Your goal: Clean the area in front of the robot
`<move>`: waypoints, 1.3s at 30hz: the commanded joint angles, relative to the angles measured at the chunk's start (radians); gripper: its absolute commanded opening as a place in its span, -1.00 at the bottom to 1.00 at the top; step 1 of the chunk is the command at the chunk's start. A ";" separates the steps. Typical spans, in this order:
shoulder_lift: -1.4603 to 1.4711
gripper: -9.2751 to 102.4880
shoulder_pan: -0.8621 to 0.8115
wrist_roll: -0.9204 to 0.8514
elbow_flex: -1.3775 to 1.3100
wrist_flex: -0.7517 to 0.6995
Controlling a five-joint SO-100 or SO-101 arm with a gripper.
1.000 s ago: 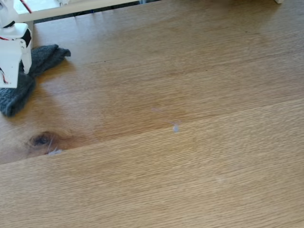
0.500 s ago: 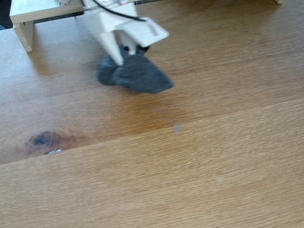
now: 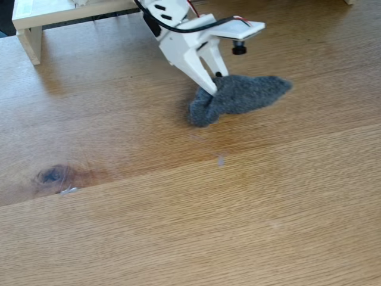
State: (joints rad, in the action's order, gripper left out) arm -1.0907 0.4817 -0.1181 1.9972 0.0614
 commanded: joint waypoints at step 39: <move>0.161 -0.84 -0.069 -0.198 -0.845 -1.299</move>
State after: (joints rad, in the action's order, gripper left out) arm -0.7823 0.2531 -0.3820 1.1689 -1.1950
